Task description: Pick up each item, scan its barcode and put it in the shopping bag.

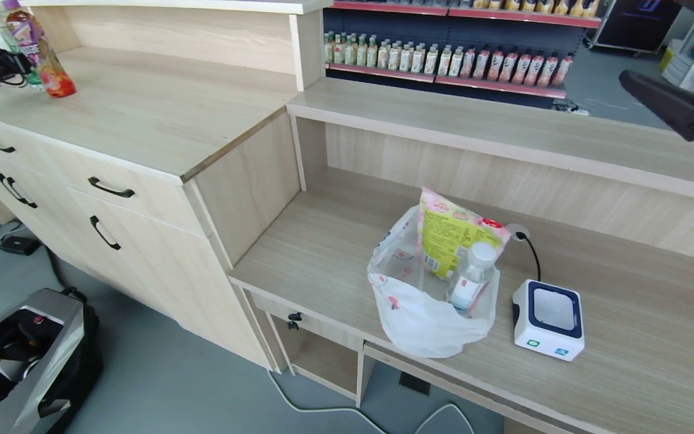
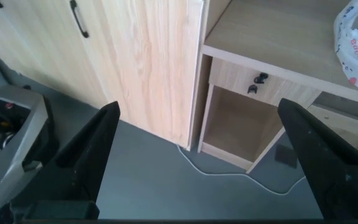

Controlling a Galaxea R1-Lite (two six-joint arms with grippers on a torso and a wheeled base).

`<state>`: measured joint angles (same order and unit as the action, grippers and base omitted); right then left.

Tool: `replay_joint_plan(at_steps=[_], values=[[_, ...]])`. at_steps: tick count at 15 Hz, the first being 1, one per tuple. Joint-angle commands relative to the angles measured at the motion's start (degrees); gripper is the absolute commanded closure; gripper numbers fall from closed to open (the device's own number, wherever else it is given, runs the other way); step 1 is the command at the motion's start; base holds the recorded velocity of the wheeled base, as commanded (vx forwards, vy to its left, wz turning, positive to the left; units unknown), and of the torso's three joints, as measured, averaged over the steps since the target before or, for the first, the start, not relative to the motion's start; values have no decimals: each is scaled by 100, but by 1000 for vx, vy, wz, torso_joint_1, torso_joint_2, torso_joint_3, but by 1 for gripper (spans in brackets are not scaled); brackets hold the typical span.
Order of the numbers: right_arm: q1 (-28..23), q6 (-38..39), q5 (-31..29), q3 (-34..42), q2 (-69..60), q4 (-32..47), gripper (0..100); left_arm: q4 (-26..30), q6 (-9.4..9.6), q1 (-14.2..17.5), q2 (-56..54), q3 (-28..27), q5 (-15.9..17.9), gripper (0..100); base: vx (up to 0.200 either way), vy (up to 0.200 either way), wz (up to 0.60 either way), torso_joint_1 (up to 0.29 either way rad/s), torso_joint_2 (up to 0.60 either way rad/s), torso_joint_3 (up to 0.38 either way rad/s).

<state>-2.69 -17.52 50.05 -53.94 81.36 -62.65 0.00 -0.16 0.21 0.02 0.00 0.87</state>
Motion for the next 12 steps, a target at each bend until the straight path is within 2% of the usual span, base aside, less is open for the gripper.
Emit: replay_joint_plan(at_steps=[1, 5, 7, 8, 10, 12], values=[[-12, 3, -277, -679, -191, 745, 0, 0, -2, -3, -2, 0, 1, 0, 0, 0, 0, -139, 359, 222], [-12, 3, -2369, -2006, -586, 3241, 0, 0, -2, -3, -2, 0, -7, 0, 0, 0, 0, -138, 375, 228], [-188, 12, -3248, -2173, -876, 4032, 0, 0, -2, -3, -2, 0, -7, 0, 0, 0, 0, -137, 386, 254], [-548, 12, -3432, -2120, -990, 4278, 0, 0, -2, -3, -2, 0, 1, 0, 0, 0, 0, -134, 403, 256], [-1014, 55, -3379, -1690, -1245, 4322, 0, 0, -2, -3, -2, 0, -7, 0, 0, 0, 0, -149, 422, 281], [-1031, 38, -3230, -1215, -1421, 3830, 0, 0, -2, -3, -2, 0, -7, 0, 0, 0, 0, -144, 459, 300]])
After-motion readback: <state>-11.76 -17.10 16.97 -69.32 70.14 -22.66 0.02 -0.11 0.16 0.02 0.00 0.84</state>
